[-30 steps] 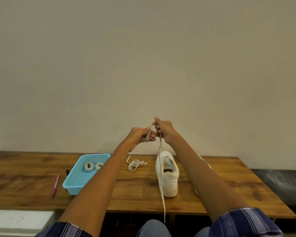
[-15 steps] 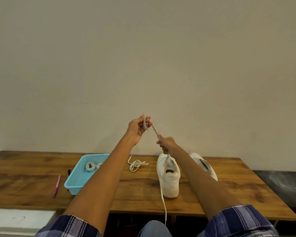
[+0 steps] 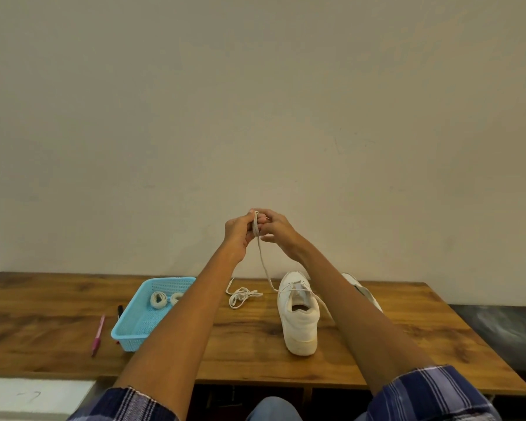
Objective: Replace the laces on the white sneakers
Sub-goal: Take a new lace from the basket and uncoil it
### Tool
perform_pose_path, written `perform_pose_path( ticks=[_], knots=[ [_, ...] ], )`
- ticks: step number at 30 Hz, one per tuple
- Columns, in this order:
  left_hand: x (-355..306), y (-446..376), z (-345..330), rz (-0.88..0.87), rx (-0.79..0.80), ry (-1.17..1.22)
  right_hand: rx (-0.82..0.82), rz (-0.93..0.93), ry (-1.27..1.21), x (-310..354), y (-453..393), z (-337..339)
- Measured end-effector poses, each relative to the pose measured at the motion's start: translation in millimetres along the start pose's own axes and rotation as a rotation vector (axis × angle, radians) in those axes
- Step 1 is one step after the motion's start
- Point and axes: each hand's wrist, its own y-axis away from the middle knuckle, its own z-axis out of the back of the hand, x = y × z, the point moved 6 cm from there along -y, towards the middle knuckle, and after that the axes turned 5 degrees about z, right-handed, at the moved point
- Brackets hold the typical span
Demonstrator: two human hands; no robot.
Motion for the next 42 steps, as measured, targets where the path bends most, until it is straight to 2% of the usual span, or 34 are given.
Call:
perform_pose_path(
  ticks=[6, 10, 12, 15, 17, 19, 23, 28, 30, 34, 36, 38, 42],
  knots=[
    [5.8, 0.7, 8.9, 0.045, 0.034, 0.033, 0.129, 0.003, 0.027, -8.2, 2.6, -0.9],
    [5.5, 0.8, 17.8, 0.044, 0.026, 0.069, 0.214, -0.002, 0.305, -11.6, 4.0, 2.3],
    [7.0, 2.5, 17.9, 0.056, 0.042, 0.044, 0.120, 0.048, 0.399, -8.8, 2.9, 4.2],
    [12.3, 11.0, 8.7, 0.142, 0.160, 0.008, -0.230, 0.076, 0.311, -7.8, 0.2, 22.6],
    [15.4, 16.8, 1.5, 0.193, 0.250, -0.040, -0.317, 0.056, 0.318, -14.3, -0.6, 29.2],
    [14.0, 17.9, -1.6, 0.190, 0.274, -0.061, -0.199, 0.016, 0.374, -25.3, -1.2, 20.2],
    [9.0, 15.2, -1.1, 0.150, 0.233, 0.029, 0.112, -0.128, 0.336, -39.6, 8.7, -7.5],
    [3.1, 14.2, -2.3, 0.095, 0.183, 0.185, 0.390, -0.173, 0.415, -29.2, 19.4, -31.8],
    [-2.5, 8.2, 2.6, 0.022, 0.113, 0.174, 0.393, -0.180, 0.361, -22.0, 20.9, -36.6],
    [-8.7, 0.3, 17.1, -0.082, 0.032, -0.147, 0.208, -0.151, 0.249, -5.8, 19.6, -24.5],
    [-9.6, -1.0, 21.7, -0.119, 0.021, -0.239, 0.215, -0.164, 0.205, -4.6, 21.0, -20.0],
    [-10.0, -1.2, 23.8, -0.130, 0.009, -0.238, 0.239, -0.188, 0.211, -8.4, 22.3, -17.2],
    [-10.0, -5.2, 28.2, -0.112, -0.026, -0.078, 0.256, -0.219, 0.265, -19.0, 26.2, -15.0]
  ],
)
